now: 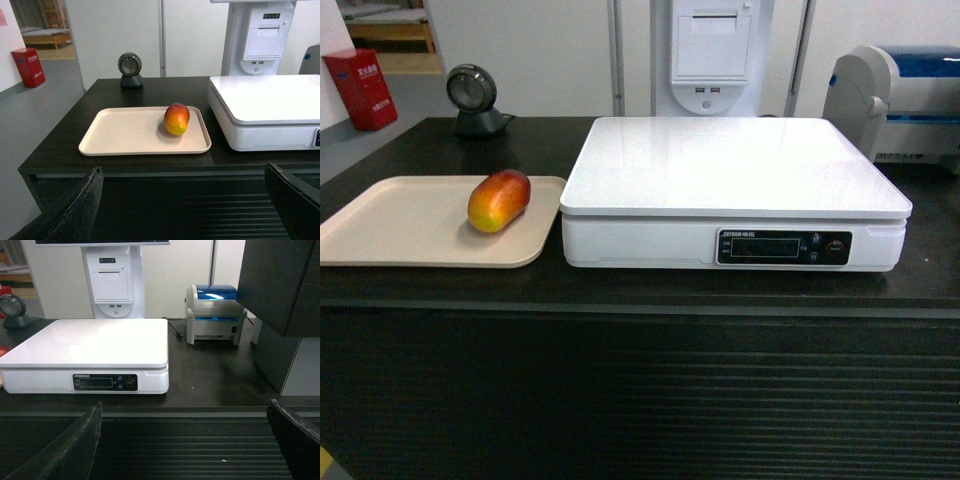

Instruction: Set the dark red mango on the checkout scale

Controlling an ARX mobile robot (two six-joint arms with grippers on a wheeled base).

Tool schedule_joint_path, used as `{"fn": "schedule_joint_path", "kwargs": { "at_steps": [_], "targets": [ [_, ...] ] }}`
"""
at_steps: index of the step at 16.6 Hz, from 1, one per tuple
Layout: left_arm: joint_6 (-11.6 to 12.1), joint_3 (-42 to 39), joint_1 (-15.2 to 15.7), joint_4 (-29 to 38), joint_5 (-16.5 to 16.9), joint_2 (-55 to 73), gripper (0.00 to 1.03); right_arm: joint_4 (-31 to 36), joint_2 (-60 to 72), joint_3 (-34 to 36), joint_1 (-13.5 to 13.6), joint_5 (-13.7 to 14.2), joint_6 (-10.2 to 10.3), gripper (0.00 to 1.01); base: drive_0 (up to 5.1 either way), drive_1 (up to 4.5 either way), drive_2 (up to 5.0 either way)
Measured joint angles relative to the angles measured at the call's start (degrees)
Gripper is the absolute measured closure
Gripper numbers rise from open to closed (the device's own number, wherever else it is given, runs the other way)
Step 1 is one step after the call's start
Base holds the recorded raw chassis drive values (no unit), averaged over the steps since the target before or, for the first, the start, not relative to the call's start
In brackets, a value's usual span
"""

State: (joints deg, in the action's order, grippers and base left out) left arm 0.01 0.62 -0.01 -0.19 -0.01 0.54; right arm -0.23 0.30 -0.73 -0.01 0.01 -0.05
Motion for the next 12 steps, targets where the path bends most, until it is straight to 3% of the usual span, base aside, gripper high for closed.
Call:
{"fn": "schedule_joint_path", "kwargs": {
  "at_steps": [12],
  "targets": [
    [0.02, 0.0, 0.0, 0.0, 0.0, -0.02, 0.05, 0.0, 0.0, 0.0, 0.0, 0.0, 0.0, 0.03, 0.0, 0.0, 0.0]
  ]
}}
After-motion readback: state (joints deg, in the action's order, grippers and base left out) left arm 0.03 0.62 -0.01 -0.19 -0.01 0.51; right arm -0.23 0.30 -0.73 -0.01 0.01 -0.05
